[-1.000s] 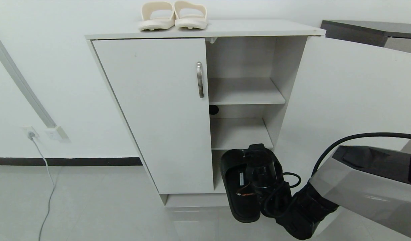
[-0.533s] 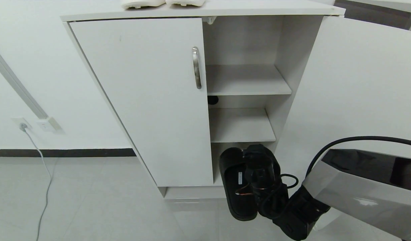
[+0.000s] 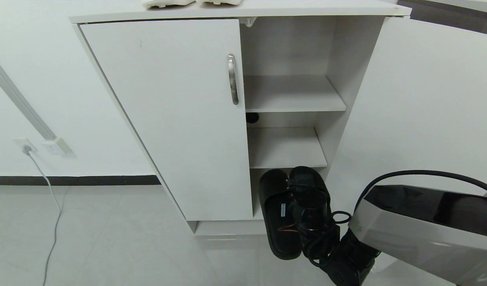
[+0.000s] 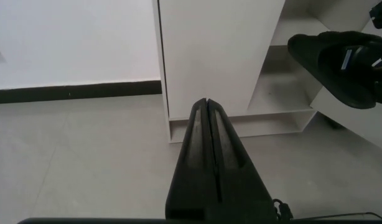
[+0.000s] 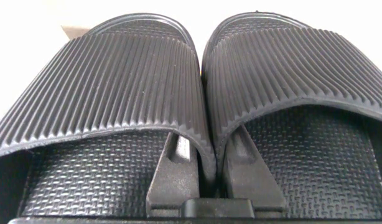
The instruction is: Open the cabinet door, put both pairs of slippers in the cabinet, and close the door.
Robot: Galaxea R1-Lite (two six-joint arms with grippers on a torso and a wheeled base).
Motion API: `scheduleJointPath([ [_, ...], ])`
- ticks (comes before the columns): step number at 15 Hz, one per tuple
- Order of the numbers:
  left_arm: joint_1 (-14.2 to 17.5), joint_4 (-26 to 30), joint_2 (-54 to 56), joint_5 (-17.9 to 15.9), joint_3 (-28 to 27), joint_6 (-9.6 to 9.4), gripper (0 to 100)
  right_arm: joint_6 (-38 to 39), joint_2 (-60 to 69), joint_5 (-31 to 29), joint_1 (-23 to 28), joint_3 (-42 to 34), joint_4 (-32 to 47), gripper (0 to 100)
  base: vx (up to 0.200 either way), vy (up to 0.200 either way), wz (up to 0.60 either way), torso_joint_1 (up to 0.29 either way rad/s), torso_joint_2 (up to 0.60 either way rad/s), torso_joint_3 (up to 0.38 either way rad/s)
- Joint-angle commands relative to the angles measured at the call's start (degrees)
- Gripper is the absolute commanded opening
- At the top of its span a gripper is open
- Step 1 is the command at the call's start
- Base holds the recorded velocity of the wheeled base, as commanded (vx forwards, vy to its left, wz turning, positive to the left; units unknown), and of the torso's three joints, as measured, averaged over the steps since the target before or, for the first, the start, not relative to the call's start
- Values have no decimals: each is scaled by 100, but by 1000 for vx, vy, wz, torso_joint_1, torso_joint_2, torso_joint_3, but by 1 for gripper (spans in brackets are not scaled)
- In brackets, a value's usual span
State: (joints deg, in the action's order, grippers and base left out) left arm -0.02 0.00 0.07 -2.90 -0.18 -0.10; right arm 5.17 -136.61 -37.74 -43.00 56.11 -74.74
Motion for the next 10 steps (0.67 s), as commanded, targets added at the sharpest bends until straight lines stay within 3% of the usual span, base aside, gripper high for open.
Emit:
scheduleJointPath([
  [1, 2, 0, -7, 0, 1, 1, 0, -148, -41, -14, 11, -13, -181, 0, 0, 0, 0, 0, 0, 0],
  [2, 2, 0, -7, 0, 1, 1, 0, -280, -94, -84, 11, -4, -322, 0, 0, 0, 0, 0, 0, 0],
  [10, 2, 9, -7, -9, 1, 1, 0, -367, -235, -137, 46, 49, -419, 0, 200, 0, 0, 4, 5, 2],
])
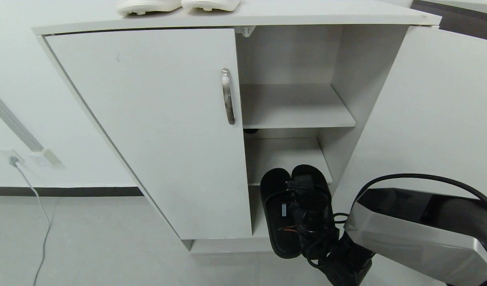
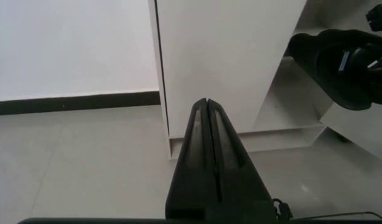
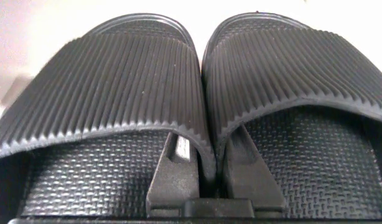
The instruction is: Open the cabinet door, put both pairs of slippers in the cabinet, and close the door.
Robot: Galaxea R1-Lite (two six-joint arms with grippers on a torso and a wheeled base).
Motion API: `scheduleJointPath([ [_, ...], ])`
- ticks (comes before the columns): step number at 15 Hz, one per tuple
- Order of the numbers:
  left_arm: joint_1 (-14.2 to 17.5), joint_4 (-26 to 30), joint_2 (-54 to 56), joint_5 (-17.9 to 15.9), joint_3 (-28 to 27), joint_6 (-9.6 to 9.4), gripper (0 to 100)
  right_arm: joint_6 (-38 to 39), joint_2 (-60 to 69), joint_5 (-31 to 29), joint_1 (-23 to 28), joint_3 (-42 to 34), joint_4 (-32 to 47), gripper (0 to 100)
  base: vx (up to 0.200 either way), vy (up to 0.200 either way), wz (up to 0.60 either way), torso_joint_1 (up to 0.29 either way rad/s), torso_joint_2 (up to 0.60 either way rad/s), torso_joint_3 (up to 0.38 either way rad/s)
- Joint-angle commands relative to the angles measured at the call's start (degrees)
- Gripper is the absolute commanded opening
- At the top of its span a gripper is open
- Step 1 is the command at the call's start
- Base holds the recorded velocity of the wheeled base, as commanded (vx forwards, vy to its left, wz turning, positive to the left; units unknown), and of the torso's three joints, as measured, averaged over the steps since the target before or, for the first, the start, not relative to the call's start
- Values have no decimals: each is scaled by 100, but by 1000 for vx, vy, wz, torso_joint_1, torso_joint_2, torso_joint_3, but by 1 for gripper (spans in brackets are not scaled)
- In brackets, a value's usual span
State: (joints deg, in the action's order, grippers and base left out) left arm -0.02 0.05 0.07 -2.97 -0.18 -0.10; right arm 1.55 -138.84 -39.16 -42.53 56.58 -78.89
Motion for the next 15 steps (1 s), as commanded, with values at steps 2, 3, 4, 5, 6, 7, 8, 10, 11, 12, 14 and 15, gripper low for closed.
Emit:
scheduleJointPath([
  [2, 2, -5, -7, 7, 1, 1, 0, 3, -20, 4, 8, 20, -4, 0, 200, 0, 0, 2, 2, 0],
  [3, 2, -5, -7, 7, 1, 10, 0, 3, -47, 13, 43, 90, -4, 0, 0, 0, 0, 0, 0, 0],
  [4, 2, -5, -7, 7, 1, 1, 0, -23, -126, 13, 140, 284, 49, 0, 0, 0, 0, 0, 0, 0],
  [5, 2, -5, -7, 7, 1, 1, 0, -23, -231, 31, 245, 591, 216, 0, 0, 0, 0, 0, 0, 0],
  [6, 2, -5, -7, 7, 1, 10, 0, -14, -275, 48, 333, 758, 444, 0, 0, 0, 0, 0, 0, 0],
  [7, 2, -5, -7, 7, 1, 10, 0, 12, -319, 48, 421, 1013, 682, 0, 0, 0, 0, 0, 0, 0],
  [8, 2, -5, -7, 7, 1, 10, 0, 21, -381, 57, 483, 1286, 848, 0, 0, 0, 0, 0, 0, 0],
  [10, 2, -5, -7, 7, 1, 10, 0, 21, -530, 75, 597, 1901, 1367, 0, 0, 0, 0, 0, 0, 0],
  [11, 2, -5, -7, 7, 1, 10, 0, 21, -618, 119, 641, 2209, 1596, 0, 0, 0, 0, 0, 0, 0],
  [12, 2, -5, -7, 7, 1, 10, 0, 21, -741, 145, 703, 2639, 1903, 0, 0, 0, 0, 0, 0, 0],
  [14, 2, -5, -7, 7, 1, 10, 0, 21, -917, 154, 782, 3334, 2457, 0, 0, 0, 0, 0, 0, 0],
  [15, 2, -5, -7, 7, 1, 10, 0, 30, -987, 207, 808, 3571, 2598, 0, 0, 0, 0, 0, 0, 0],
])
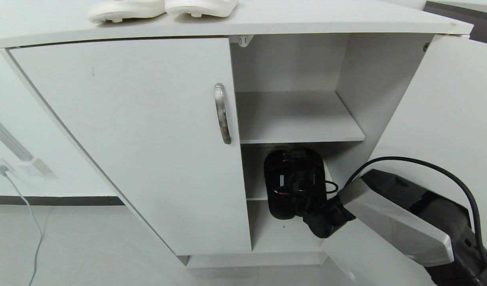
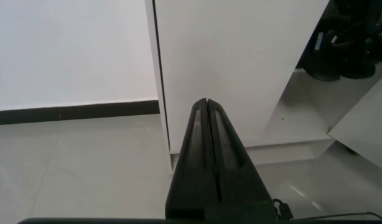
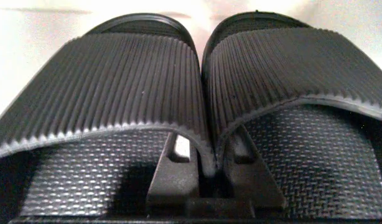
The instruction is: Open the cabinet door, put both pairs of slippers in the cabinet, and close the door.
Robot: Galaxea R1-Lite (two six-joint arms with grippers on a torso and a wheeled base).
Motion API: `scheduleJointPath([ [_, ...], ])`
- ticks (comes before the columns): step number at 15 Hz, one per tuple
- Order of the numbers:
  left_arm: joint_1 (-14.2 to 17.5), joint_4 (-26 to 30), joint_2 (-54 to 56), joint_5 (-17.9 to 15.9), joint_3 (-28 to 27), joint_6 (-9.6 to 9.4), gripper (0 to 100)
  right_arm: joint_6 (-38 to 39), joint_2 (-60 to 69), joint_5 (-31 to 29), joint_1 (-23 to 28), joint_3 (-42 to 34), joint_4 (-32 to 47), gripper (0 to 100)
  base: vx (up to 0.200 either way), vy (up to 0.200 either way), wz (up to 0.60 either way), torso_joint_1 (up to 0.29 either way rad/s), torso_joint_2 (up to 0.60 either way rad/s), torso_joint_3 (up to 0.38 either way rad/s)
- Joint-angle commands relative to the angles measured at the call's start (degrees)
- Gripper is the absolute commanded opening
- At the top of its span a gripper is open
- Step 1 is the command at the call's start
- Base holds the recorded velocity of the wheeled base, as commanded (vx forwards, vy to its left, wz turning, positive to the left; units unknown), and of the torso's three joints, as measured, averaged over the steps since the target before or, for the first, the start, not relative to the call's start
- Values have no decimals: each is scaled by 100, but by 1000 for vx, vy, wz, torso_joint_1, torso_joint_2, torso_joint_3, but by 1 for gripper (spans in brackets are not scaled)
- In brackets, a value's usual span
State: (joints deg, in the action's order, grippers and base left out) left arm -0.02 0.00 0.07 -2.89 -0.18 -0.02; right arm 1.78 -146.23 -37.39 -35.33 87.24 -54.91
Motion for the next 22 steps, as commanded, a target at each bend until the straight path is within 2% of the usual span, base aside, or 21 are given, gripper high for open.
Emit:
scheduleJointPath([
  [1, 2, 0, -7, 8, 1, -6, 0, -2, -336, 56, 123, 742, 331, 0, 0, 0, 0, 0, 0, 0],
  [7, 2, 0, -7, 16, 1, -6, 0, 7, -706, 56, 211, 2113, 1289, 0, 0, 0, 0, 0, 0, 0],
  [14, 2, 0, -7, 16, 1, -6, 0, 7, -855, 127, 272, 2236, 1333, 0, 0, 0, 0, 0, 0, 0],
  [15, 2, 0, -7, 16, 1, -6, 0, 7, -864, 135, 272, 2236, 1333, 100, 0, 0, 0, 0, 0, 0],
  [18, 2, 0, -7, 16, 1, -6, 0, 15, -855, 127, 263, 2148, 1316, 100, 0, 0, 0, 0, 0, 0],
  [22, 2, 0, -7, 16, 1, -6, 0, 15, -336, 118, 167, 1173, 806, 100, 0, 0, 0, 0, 0, 0],
])
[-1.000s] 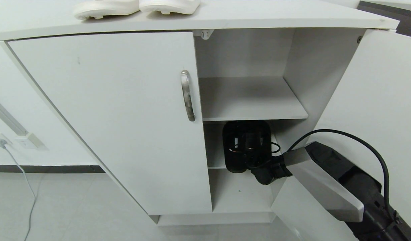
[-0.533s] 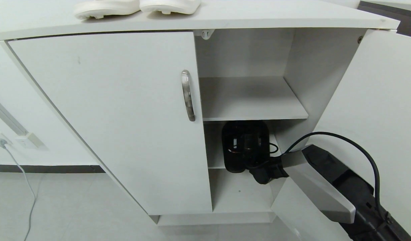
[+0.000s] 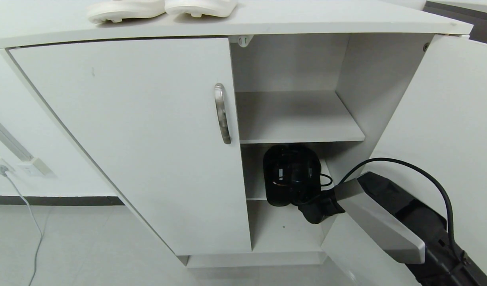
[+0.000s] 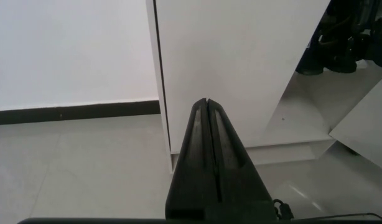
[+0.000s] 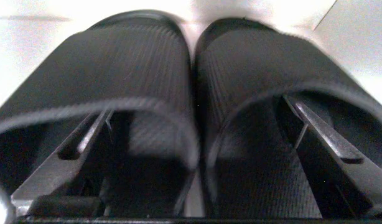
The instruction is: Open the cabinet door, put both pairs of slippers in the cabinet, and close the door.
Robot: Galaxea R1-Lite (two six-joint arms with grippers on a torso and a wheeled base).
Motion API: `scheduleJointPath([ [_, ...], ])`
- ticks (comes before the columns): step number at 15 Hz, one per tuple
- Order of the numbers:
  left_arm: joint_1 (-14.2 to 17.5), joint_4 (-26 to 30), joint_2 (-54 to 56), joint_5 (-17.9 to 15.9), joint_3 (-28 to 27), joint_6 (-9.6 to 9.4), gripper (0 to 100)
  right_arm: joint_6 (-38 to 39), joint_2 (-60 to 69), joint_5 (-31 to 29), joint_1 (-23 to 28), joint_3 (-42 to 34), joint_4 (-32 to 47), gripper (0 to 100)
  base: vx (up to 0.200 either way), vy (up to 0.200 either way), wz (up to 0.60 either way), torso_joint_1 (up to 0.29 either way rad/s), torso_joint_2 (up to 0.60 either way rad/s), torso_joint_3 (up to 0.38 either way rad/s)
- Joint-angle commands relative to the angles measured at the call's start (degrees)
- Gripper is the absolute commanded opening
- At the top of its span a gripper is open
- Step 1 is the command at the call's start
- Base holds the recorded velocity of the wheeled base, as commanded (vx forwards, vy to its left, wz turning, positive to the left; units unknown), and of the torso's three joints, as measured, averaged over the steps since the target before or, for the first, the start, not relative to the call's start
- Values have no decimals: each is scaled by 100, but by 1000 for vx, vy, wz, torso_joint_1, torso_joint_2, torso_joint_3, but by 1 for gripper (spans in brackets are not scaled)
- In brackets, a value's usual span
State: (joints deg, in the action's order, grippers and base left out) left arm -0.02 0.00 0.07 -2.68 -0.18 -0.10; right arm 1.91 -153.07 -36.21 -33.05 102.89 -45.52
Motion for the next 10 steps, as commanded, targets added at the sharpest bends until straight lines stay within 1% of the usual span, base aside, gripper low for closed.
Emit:
scheduleJointPath([
  [1, 2, 0, -7, -4, 1, 1, 0, 2, 541, -9, -105, -762, -282, 100, 0, 0, 0, 0, 0, 0],
  [3, 2, 0, -7, -4, 1, 1, 0, -7, 901, -18, -193, -1421, -651, 100, 0, 0, 0, 0, 0, 0],
  [4, 2, 0, -7, -4, 1, 1, 0, -7, 1139, -36, -263, -1904, -932, 100, 0, 0, 0, 0, 0, 0],
  [5, 2, 0, -7, -4, 1, 10, 0, -16, 1499, -36, -369, -2616, -1310, 100, 0, 0, 0, 0, 0, 0],
  [8, 2, 0, -7, -4, 1, 10, 0, -7, 2228, -27, -650, -4119, -2163, 100, 0, 0, 0, 0, 0, 0],
  [10, 2, 0, -7, -48, 1, -25, 0, -7, 2562, -18, -870, -5191, -2813, 100, 0, 0, 0, 0, 0, 0],
])
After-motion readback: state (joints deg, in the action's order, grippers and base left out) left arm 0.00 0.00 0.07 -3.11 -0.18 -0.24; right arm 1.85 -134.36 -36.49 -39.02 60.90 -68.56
